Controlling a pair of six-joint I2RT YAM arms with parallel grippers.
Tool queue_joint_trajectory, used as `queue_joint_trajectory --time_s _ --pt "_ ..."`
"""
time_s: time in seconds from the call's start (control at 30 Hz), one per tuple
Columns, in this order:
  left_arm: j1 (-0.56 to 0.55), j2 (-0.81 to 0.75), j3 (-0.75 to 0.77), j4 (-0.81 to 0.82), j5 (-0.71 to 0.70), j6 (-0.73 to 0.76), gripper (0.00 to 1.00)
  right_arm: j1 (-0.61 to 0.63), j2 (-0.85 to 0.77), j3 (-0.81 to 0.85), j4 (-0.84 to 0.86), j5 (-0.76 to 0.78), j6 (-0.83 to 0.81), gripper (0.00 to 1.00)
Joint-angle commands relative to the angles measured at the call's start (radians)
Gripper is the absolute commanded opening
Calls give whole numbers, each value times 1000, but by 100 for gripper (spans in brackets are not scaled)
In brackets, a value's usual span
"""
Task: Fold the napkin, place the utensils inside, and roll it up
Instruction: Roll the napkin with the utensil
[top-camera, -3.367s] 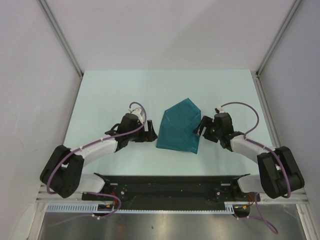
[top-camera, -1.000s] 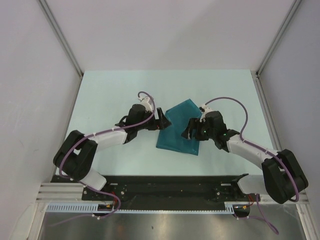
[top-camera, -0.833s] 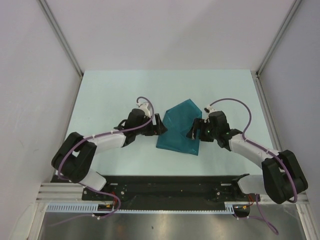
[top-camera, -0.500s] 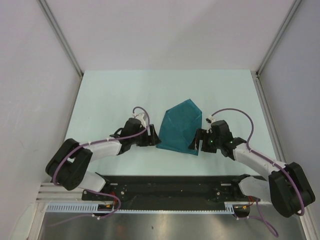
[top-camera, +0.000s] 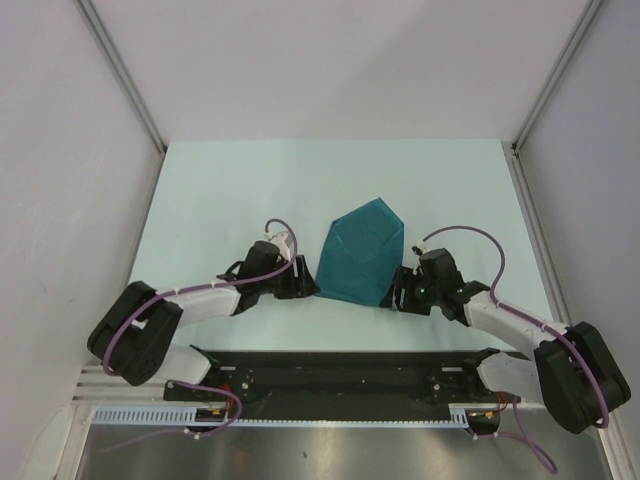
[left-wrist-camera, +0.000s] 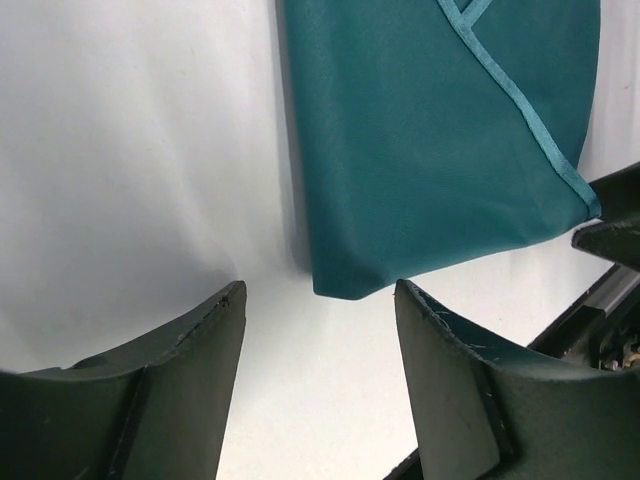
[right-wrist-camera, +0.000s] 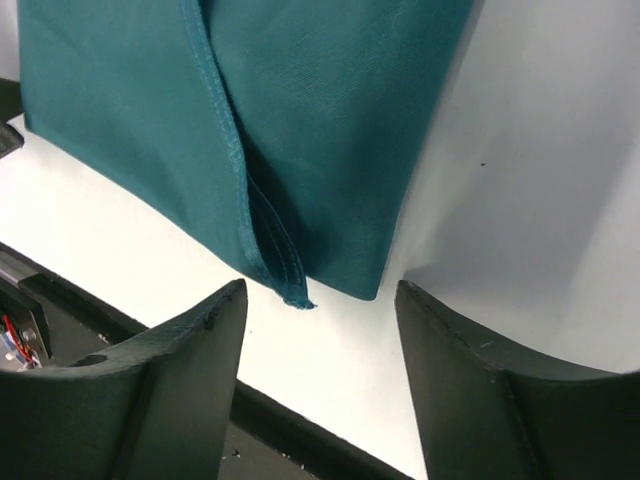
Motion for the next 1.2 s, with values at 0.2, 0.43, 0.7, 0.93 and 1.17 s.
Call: queue_joint_trajectory --time_s 0.2,0.43,0.7,0.93,1.17 --pt "-7 40 -22 40 72 -13 59 -6 71 25 -16 76 18 43" --pt "-6 86 -16 89 97 -11 49 -12 94 29 -13 82 19 28" --pt "-7 130 43 88 145 -11 34 -18 98 57 -33 82 3 29" --pt "-7 165 63 89 195 -19 26 -26 114 60 -31 71 -13 31" --pt "-7 187 121 34 243 -42 0 -18 37 153 -103 82 -117 51"
